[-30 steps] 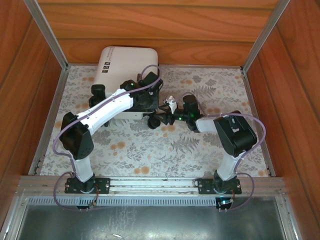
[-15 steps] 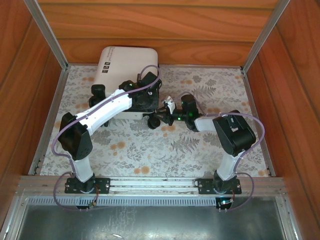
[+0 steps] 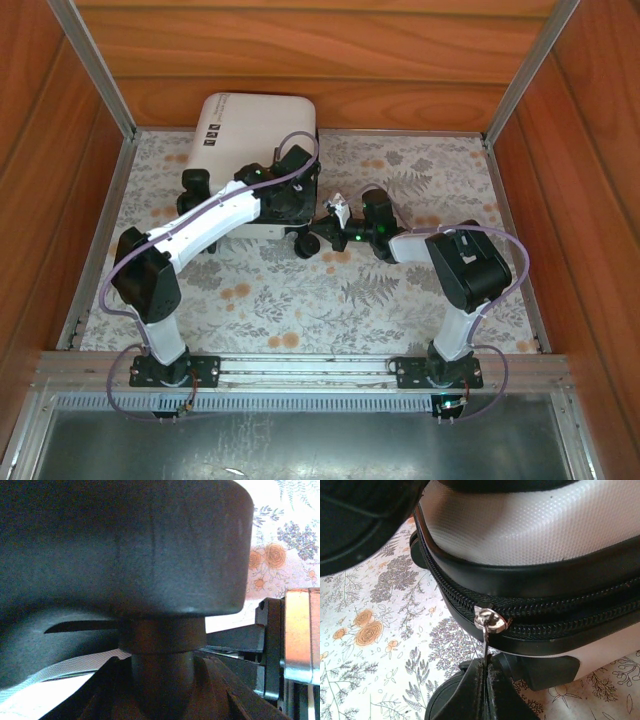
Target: Pack the luggage
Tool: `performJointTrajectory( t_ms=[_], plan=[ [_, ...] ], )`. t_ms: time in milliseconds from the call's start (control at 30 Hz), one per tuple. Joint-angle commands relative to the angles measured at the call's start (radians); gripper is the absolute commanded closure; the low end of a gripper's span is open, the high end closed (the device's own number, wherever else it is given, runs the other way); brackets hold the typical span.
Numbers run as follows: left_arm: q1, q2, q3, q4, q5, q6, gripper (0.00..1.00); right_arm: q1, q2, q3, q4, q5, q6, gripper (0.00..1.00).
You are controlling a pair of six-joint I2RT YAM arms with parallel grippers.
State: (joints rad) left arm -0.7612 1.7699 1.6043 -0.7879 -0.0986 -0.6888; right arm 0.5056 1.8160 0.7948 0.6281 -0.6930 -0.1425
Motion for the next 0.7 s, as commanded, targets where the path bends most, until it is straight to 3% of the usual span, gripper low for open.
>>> performJointTrajectory(
  t_ms=[0, 67, 200, 667],
  plan=[
    [0.005, -0.077, 0.002, 0.030, 0.020, 0.003, 1.00, 0.010, -0.009, 0.027, 0.014, -0.033, -0.011, 0.86],
    [0.005, -0.081, -0.008, 0.033, 0.020, 0.002, 1.00, 0.010, -0.009, 0.033, 0.011, -0.048, -0.007, 0.80],
    [0.005, -0.087, -0.021, 0.039, 0.017, 0.000, 1.00, 0.010, -0.003, 0.055, 0.003, -0.073, 0.001, 0.76],
    [0.011, -0.085, -0.043, 0.066, 0.028, 0.000, 1.00, 0.010, 0.016, 0.079, 0.004, -0.153, 0.062, 0.83]
  ],
)
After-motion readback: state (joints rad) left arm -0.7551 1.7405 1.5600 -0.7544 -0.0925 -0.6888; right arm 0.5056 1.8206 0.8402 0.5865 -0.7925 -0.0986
